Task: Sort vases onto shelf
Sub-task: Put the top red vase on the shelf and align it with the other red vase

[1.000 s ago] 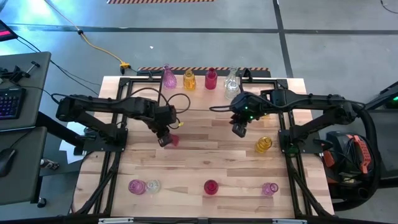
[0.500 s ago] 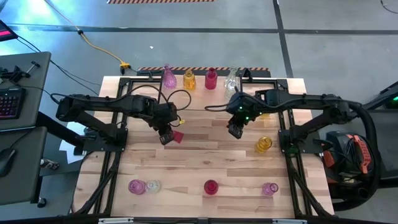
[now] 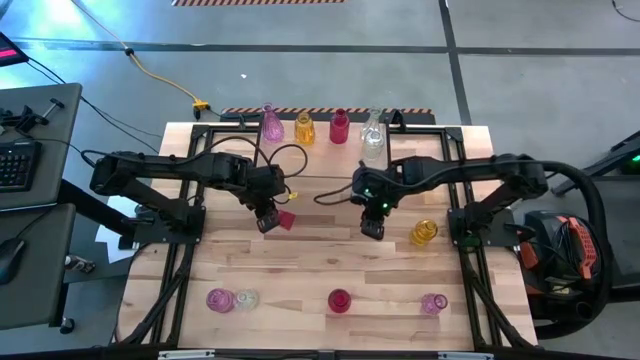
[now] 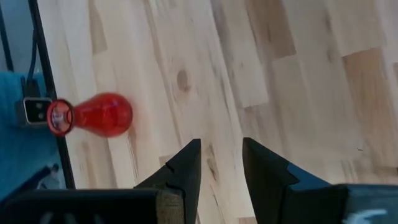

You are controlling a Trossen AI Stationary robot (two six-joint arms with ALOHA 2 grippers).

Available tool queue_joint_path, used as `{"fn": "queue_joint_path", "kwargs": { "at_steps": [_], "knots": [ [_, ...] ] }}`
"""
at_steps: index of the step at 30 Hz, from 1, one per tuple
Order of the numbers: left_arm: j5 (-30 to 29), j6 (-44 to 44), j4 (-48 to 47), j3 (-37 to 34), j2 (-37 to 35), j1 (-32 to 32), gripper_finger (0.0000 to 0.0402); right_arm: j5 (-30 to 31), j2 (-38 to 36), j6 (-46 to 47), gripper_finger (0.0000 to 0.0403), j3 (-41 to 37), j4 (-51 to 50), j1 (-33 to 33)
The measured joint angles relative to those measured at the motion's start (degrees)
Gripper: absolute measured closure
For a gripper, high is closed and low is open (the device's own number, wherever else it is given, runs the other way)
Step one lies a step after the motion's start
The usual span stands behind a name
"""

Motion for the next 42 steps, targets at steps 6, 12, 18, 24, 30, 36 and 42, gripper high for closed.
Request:
{"fn": "queue_joint_path", "kwargs": {
  "at_steps": [6,12,18,24,30,36,42],
  "knots": [
    [-0.28,0.29,0.53,0.00,0.00,0.10,0.0386,1.56,0.05,-0.81,0.0304,0.00,1.92,0.26],
    [1.62,1.94,4.05,2.11,-0.11,0.37,0.0386,1.60,0.04,-3.85,0.0304,0.00,8.76,0.26],
    [1.52,2.38,4.39,4.46,-0.04,0.50,0.0386,1.66,0.04,-4.75,0.0304,0.00,10.32,0.26],
    [0.34,3.31,4.35,7.25,-0.04,1.65,0.0385,1.31,0.04,-0.15,0.0304,0.00,7.18,0.25],
    [0.14,4.10,4.01,12.51,-0.02,4.81,0.0385,1.29,0.02,0.13,0.0304,0.00,6.87,0.26],
    [0.11,5.48,5.55,16.58,-0.02,8.66,0.0385,0.99,0.00,3.57,0.0304,0.00,6.50,0.24],
    [0.14,7.83,11.54,18.11,0.21,12.21,0.0385,-2.46,0.00,6.57,0.0304,0.00,6.01,0.26]
  ]
}}
